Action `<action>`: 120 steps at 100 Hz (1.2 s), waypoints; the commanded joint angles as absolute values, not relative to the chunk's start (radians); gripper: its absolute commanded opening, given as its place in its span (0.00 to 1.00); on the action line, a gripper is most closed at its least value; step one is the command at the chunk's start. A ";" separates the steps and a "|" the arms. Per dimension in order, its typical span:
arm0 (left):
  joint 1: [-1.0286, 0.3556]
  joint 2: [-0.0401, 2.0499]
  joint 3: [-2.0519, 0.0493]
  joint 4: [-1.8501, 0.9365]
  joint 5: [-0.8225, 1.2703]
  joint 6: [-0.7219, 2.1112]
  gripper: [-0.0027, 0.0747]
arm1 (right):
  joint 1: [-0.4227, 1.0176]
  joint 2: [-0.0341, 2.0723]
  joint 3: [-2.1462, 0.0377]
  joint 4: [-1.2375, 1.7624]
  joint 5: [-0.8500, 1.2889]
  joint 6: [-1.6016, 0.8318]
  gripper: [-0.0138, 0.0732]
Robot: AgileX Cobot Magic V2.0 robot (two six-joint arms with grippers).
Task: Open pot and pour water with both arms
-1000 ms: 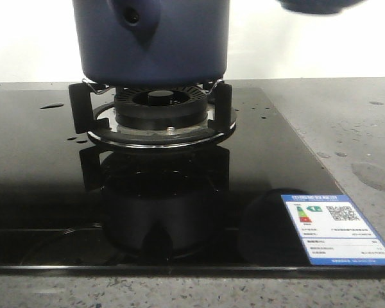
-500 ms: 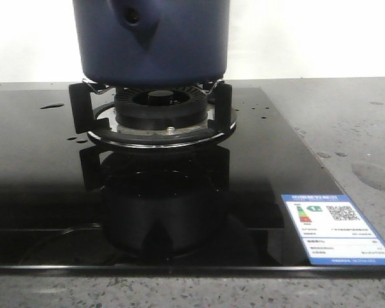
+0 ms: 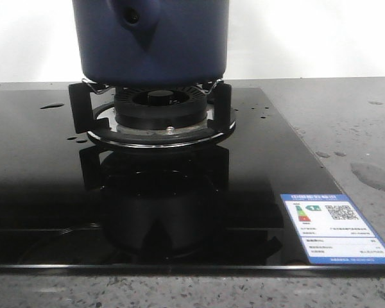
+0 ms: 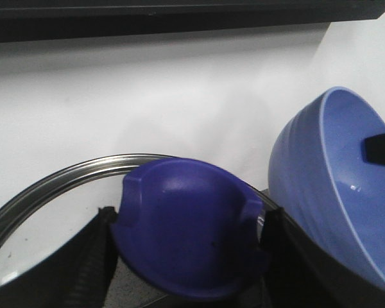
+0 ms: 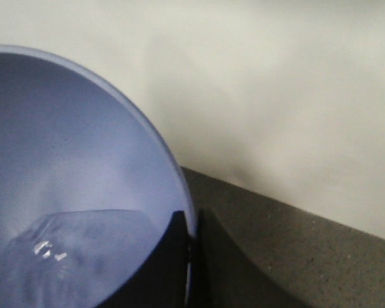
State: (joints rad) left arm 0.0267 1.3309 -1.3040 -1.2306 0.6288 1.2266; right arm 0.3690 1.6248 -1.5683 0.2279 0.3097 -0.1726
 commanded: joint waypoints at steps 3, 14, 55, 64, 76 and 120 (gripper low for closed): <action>0.029 1.290 -1.345 -1.301 0.594 1.228 0.47 | 0.392 1.506 -1.439 0.236 -0.099 -0.187 0.10; 0.029 1.290 -1.345 -1.301 0.594 1.228 0.47 | 0.425 1.464 -1.283 0.187 -0.373 -0.187 0.10; 0.029 1.290 -1.345 -1.301 0.597 1.228 0.47 | 0.447 1.455 -1.170 0.150 -0.615 -0.187 0.10; 0.029 1.290 -1.345 -1.301 0.597 1.228 0.47 | 0.449 1.455 -1.170 0.150 -0.627 -0.187 0.10; 0.029 1.290 -1.345 -1.301 0.597 1.228 0.47 | 0.457 1.455 -1.168 0.150 -0.639 -0.187 0.10; 0.029 1.290 -1.345 -1.301 0.597 1.228 0.47 | 0.471 1.501 -1.140 0.141 -0.865 -0.187 0.10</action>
State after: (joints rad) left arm 0.0267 1.3309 -1.3040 -1.2306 0.6266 1.2266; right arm 0.4724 1.5232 -1.1126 0.1563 -0.7251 -0.1834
